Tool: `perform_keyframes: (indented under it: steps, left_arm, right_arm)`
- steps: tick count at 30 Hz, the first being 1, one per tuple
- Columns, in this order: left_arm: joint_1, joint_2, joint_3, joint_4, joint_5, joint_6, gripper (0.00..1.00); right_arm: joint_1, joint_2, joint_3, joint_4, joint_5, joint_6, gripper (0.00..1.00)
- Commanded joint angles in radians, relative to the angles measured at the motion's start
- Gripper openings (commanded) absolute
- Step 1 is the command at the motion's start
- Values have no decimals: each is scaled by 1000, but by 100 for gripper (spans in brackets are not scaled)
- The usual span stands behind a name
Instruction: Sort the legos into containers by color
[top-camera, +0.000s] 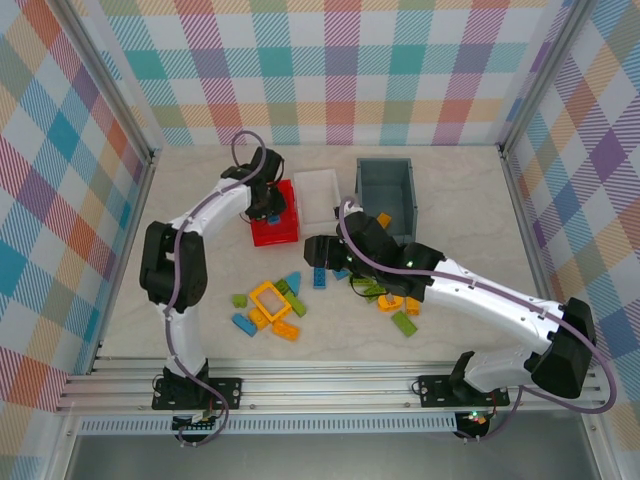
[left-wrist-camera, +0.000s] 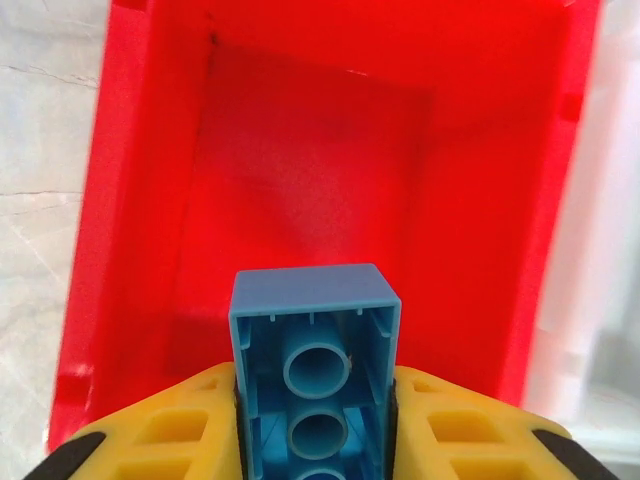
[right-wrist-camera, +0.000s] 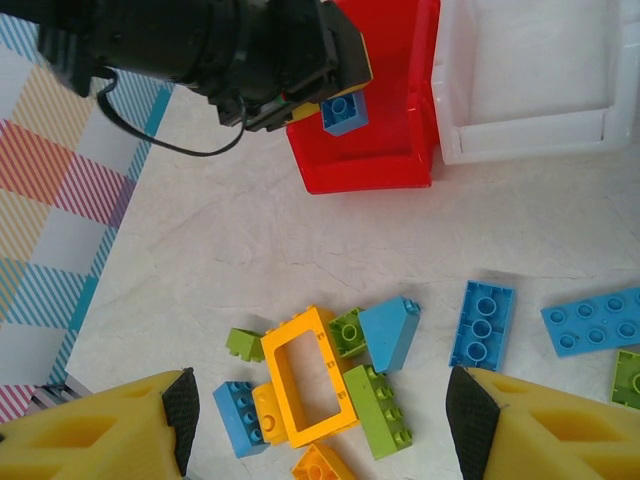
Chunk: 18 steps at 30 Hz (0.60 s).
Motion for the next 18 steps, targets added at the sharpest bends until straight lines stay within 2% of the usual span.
perform_keyframes:
  steps: [1,7,9,18]
  left_arm:
    - [-2,35,35,-35,-10,41,32]
    - [-11,31,41,-27,22,38,56]
    - [-15,10,55,-39,20,36,60]
    - [-45,-161,154,-107,-2,35,62]
  right_arm:
    - [-2,-7,15,-7,20,19,69]
    - [-7,-7,9,-49,33,7,69]
    - [-8,-13,4,-64,39,6,70]
    - [-29,-84,-17,-180,125,5,68]
